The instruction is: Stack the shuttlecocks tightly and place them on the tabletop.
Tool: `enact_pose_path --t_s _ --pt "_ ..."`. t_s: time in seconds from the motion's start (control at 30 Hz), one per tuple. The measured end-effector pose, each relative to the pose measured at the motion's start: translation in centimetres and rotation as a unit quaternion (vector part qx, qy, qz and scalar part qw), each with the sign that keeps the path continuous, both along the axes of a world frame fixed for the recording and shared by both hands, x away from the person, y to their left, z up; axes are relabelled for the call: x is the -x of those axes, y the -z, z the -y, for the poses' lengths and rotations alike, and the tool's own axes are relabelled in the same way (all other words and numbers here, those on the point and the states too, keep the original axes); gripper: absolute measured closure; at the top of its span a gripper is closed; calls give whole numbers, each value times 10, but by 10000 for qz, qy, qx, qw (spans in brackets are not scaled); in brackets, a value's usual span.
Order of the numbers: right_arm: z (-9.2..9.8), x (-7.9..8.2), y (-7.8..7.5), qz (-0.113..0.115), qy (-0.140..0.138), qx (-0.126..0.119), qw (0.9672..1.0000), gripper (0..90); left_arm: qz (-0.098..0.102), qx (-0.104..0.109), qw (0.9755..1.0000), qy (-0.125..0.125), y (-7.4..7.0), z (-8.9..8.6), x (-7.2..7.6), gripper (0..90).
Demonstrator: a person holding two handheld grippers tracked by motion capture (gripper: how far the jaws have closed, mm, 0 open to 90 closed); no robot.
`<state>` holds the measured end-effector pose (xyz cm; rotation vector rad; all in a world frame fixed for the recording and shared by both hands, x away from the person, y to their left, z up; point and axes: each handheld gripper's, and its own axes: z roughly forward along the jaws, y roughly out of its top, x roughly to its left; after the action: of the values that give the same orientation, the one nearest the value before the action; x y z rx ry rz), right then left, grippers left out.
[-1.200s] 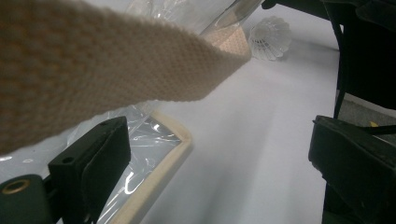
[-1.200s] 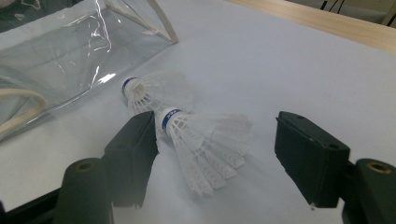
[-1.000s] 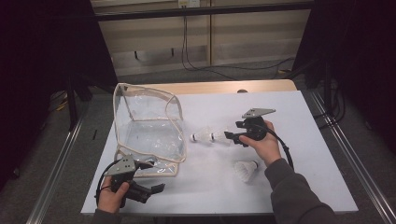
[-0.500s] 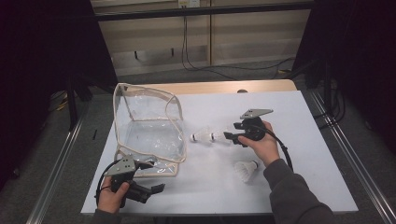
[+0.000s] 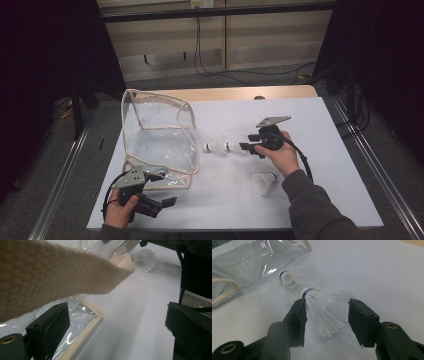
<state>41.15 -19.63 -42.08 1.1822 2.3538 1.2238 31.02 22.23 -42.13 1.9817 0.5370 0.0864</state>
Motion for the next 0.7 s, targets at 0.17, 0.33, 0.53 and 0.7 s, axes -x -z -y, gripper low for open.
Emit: enact_pose_path --t_s 0.17,0.33,0.53,0.7 --pt "-4 -1 0 -27 -61 41 10000 541 7 10 10000 -7 0 0 0 57" --pt "-7 -2 2 -110 -132 107 9998 587 8 -4 10000 4 0 0 0 57" --pt "-10 -4 5 -217 -211 161 9994 645 2 27 10000 11 0 0 0 56" --pt "-12 -4 5 -244 -262 141 9993 699 19 2 10000 18 0 0 0 57"
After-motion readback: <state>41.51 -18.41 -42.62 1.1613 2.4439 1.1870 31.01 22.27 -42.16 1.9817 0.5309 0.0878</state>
